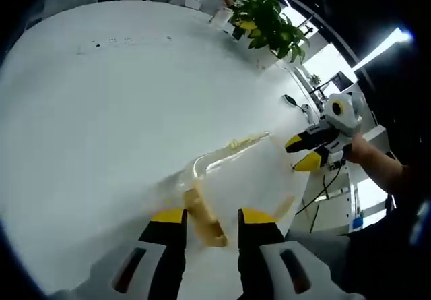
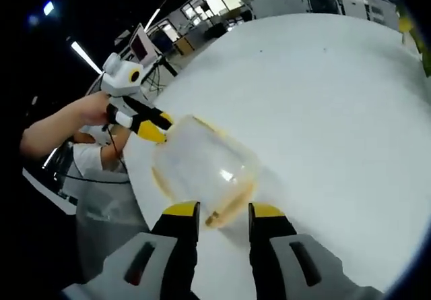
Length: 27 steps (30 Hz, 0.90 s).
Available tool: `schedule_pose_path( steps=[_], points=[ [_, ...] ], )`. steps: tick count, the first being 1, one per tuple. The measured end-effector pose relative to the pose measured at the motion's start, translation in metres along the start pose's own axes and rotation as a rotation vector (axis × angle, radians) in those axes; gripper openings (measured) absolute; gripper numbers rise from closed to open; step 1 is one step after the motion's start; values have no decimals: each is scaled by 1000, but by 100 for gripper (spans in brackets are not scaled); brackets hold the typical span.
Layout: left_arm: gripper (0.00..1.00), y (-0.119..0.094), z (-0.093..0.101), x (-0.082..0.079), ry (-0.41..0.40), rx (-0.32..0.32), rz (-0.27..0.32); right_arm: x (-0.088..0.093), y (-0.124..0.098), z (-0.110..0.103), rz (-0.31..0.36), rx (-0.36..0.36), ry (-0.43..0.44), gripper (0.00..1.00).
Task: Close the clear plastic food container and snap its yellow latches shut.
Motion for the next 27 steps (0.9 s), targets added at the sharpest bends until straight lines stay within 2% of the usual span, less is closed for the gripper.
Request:
schedule_pose_path(
  steps=[3, 10, 11, 12, 13, 15, 18, 19, 27],
  points=[
    [23, 1, 0, 0, -10, -4, 6, 0, 1, -3, 11, -7, 21, 22],
    [22, 3, 1, 1, -10, -2, 25, -1, 3, -4, 14, -1, -17, 21],
    [21, 4, 2, 1, -38, 5, 33, -2, 4, -4, 11, 3, -21, 20],
    [19, 5, 3, 1, -32, 3, 37, -2, 4, -4, 12, 5, -19, 20],
    [19, 6, 7, 2, -53, 7, 41, -1, 5, -4, 9, 7, -7, 20],
    [19, 7, 6, -1, -31, -3, 57, 3, 10, -3, 10, 1, 40, 18],
    [19, 6, 6, -1, -80, -6, 64, -2, 10, 0, 23, -11, 47, 18],
    [20, 7, 6, -1, -120, -1, 78, -3, 11, 1, 23, -16, 54, 18],
    [21, 6, 6, 2, -105, -15, 91, -5, 9, -2, 14, -7, 50, 20]
  ],
)
Point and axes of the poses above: the point that each gripper's makers call its tool centre point, and the gripper's own axes: y roughly forward along the fingers, z roughly to its right, x roughly out of its underside, the point moved 4 cm from there along -y, roughly backward along the fingers, and after that the axes turned 10 degrees about -z, right-handed, at the moved point
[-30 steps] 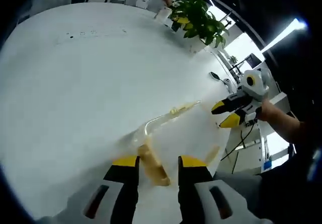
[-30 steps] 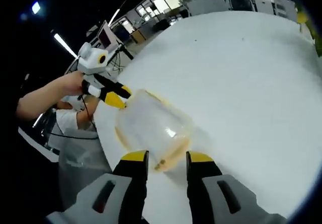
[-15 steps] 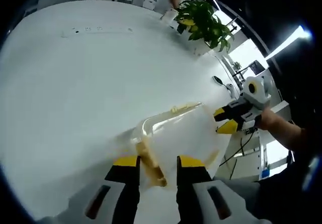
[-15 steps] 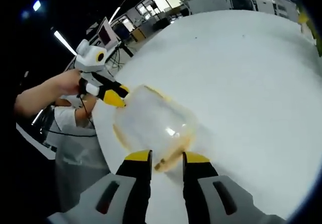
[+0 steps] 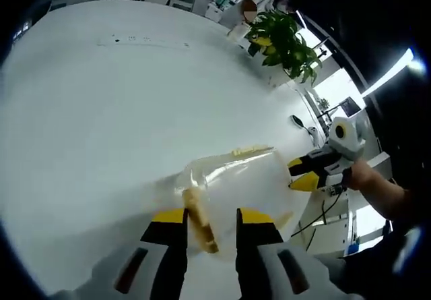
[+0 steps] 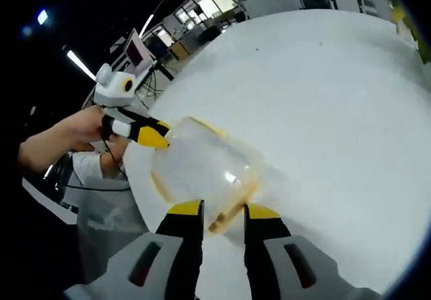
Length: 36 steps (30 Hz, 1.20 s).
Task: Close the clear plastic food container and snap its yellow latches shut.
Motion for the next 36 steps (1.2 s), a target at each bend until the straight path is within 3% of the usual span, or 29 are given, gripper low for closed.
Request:
schedule_pose_path(
  steps=[15, 24, 27, 30, 31, 32, 33, 36],
  points=[
    [22, 0, 1, 5, -26, -8, -34, 0, -4, -4, -49, 29, -30, 21],
    [26, 0, 4, 4, 40, -30, -44, 0, -5, -4, -49, 57, -59, 22],
    [33, -4, 0, 0, 126, -143, -36, -2, -6, -6, -60, 96, -113, 23],
    [38, -6, 3, -2, 208, -205, -21, -6, -6, -7, -87, 169, -220, 24],
    [37, -6, 5, -3, 238, -213, -16, -8, -7, -8, -96, 199, -277, 25],
    [37, -6, 7, -4, 284, -214, -14, -10, -8, -11, -107, 252, -390, 26],
    [36, -6, 8, -4, 299, -218, -15, -11, -8, -13, -108, 273, -431, 27],
    [37, -7, 9, -8, 376, -259, -20, -11, -7, -14, -125, 296, -461, 29]
  ],
)
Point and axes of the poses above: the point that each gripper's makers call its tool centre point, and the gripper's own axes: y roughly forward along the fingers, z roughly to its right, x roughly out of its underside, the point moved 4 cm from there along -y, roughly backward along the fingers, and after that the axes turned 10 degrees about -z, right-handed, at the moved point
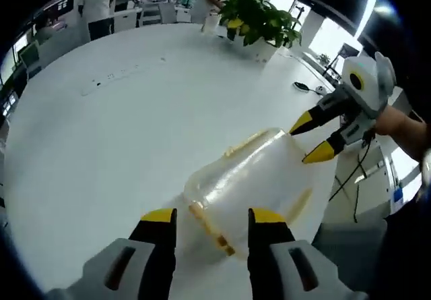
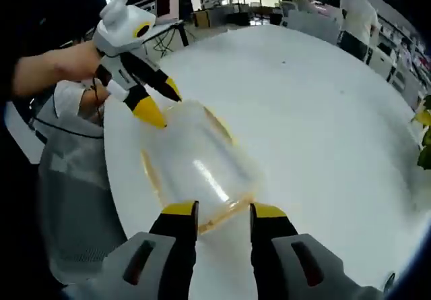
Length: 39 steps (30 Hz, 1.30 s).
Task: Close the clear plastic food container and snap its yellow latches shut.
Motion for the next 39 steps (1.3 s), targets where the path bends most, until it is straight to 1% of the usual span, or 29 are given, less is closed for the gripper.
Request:
schedule_pose_path(
  steps=[2, 4, 5, 6, 7, 8, 9, 10, 11, 12, 13, 14, 15, 19, 21, 27, 32, 34, 37, 39],
  points=[
    [38, -1, 2, -3, 53, -18, -1, 1, 0, 2, 5, -8, 3, 30],
    [37, -2, 4, -4, 83, -37, -3, 2, 0, 3, 17, -19, -2, 30],
    [37, -3, 5, -6, 127, -51, 0, 2, -1, 4, 20, -25, -20, 30],
    [36, -3, 6, -7, 158, -61, 2, 1, -1, 4, 19, -24, -49, 31],
    [35, -4, 8, -9, 202, -79, 0, 0, -2, 5, 21, -11, -106, 31],
    [34, -5, 10, -9, 237, -90, -8, -1, -3, 5, 18, -6, -135, 30],
    [32, -6, 15, -12, 296, -97, -3, -4, -2, 4, 33, -14, -166, 30],
    [31, -6, 17, -14, 315, -96, 5, -8, -3, 2, 49, -25, -166, 31],
    [30, -8, 24, -20, 352, -93, 31, -11, -4, 0, 64, -39, -167, 32],
    [29, -9, 29, -23, 363, -83, 47, -17, -5, -3, 88, -63, -164, 33],
    [29, -10, 33, -25, 378, -73, 58, -20, -4, -4, 93, -74, -168, 34],
    [29, -10, 40, -29, 401, -49, 70, -23, -4, -6, 98, -81, -176, 35],
    [28, -11, 43, -32, 423, -41, 78, -27, -4, -8, 107, -86, -186, 35],
    [26, -7, 54, -35, 534, -27, 63, -43, 2, -19, 128, -131, -208, 35],
    [26, -4, 57, -34, 558, -16, 51, -47, 6, -21, 128, -135, -220, 35],
    [26, 0, 64, -33, 618, 2, 48, -53, 11, -25, 120, -148, -254, 35],
    [26, 0, 68, -33, 631, 31, 49, -56, 12, -21, 116, -145, -265, 34],
    [26, 0, 69, -33, 654, 33, 44, -55, 13, -22, 112, -153, -265, 34],
    [26, 0, 69, -32, 664, 38, 40, -56, 14, -24, 106, -168, -275, 33],
    [26, 1, 70, -30, 670, 41, 33, -57, 14, -24, 99, -161, -295, 33]
  ],
)
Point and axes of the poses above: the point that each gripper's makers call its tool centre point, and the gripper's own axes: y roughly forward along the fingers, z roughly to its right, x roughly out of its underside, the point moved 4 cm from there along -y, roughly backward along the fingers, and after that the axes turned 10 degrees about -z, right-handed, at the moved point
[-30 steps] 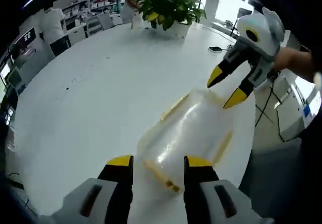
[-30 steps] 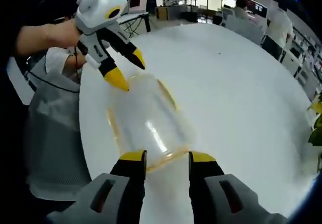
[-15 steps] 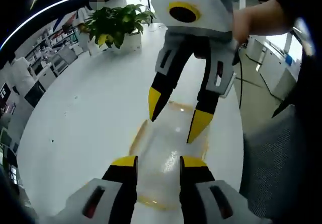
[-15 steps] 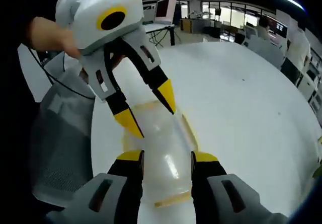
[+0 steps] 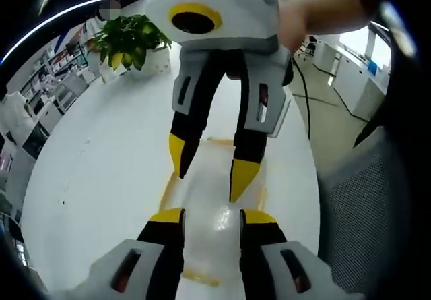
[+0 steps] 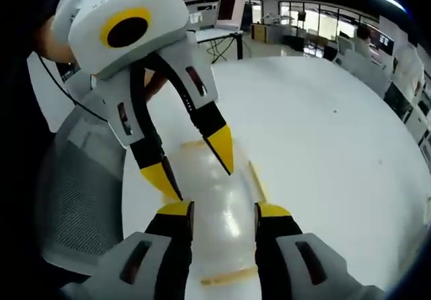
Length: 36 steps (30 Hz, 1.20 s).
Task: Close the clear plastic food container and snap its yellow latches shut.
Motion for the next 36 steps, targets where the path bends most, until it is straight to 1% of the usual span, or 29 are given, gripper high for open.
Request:
schedule_pose_path(
  steps=[4, 5, 7, 14, 17, 18, 21, 22, 23, 24, 27, 31, 32, 33, 34, 35, 36],
  points=[
    [26, 2, 4, -1, 11, 8, -2, -3, 1, 4, -10, 5, -7, 33],
    [26, 2, 5, -3, 17, 13, 11, -2, 2, 6, -24, 11, -1, 33],
    [26, 2, 7, -6, 12, 22, 24, -4, 2, 7, -24, 5, -7, 34],
    [30, 3, 15, -6, 59, 22, 12, -9, 4, 12, -45, -11, -33, 33],
    [31, 5, 20, -5, 89, 22, -5, -12, 5, 14, -59, -20, -48, 32],
    [31, 6, 20, -3, 125, 10, -25, -13, 6, 15, -70, -19, -65, 33],
    [33, 8, 25, -3, 137, 10, -27, -14, 9, 18, -98, -36, -79, 33],
    [34, 9, 26, -3, 144, 5, -30, -13, 10, 19, -109, -44, -80, 34],
    [35, 9, 24, -2, 169, -15, -44, -13, 11, 21, -120, -54, -77, 34],
    [35, 9, 26, -4, 168, -11, -30, -13, 12, 24, -132, -64, -71, 34],
    [37, 8, 24, -6, 177, -38, -39, -16, 14, 30, -155, -107, -45, 35],
    [38, 7, 24, -5, 183, -43, -44, -16, 17, 31, -190, -162, -41, 37],
    [38, 7, 26, -5, 192, -42, -49, -16, 17, 30, -209, -181, -40, 37],
    [38, 8, 27, -4, 196, -40, -50, -15, 18, 29, -222, -188, -46, 38],
    [38, 9, 28, -5, 217, -50, -57, -13, 20, 29, -252, -189, -64, 37],
    [39, 9, 27, -6, 247, -77, -63, -11, 20, 30, -278, -180, -88, 36],
    [40, 11, 29, -7, 255, -83, -64, -6, 23, 31, -324, -165, -130, 36]
  ],
)
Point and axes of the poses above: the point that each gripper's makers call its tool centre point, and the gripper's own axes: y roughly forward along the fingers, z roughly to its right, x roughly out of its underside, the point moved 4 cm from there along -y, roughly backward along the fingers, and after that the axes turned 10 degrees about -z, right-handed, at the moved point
